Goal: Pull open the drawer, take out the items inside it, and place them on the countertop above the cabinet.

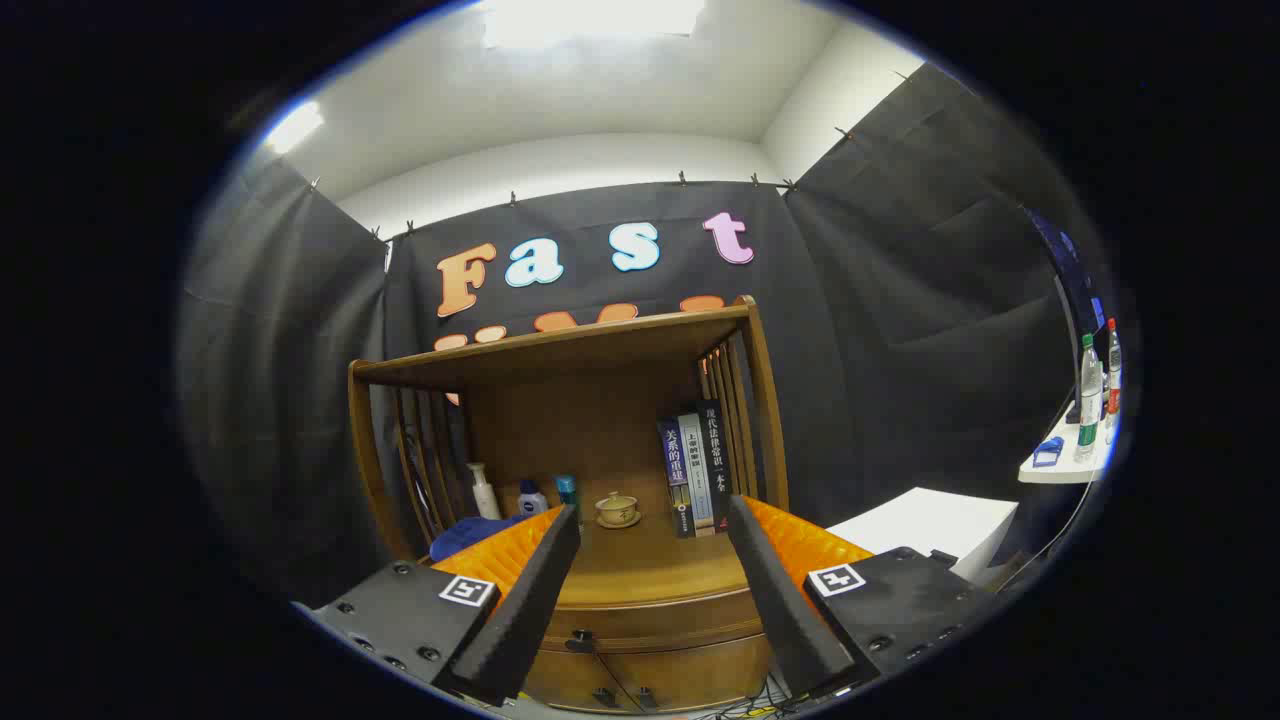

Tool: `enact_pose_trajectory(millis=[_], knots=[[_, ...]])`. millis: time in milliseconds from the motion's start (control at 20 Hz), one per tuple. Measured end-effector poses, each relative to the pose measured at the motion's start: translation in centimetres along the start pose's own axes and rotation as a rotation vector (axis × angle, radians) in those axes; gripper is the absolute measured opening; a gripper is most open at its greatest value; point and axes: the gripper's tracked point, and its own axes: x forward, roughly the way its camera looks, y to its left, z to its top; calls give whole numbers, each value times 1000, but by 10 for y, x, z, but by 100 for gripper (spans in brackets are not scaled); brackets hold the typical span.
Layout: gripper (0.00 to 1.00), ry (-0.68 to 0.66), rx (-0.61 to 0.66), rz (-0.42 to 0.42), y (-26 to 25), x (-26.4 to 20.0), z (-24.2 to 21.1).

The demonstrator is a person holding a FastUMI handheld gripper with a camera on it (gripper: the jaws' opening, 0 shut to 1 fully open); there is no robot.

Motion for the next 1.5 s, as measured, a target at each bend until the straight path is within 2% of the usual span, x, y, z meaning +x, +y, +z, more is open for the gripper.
enact_pose_trajectory(millis=[1150, 1300, 1500], knots=[[98, -9, -5, -4, 4, 2, -8], [98, -5, -20, 19, 21, 14, -34], [98, -23, -41, 22, 39, 34, -95]])
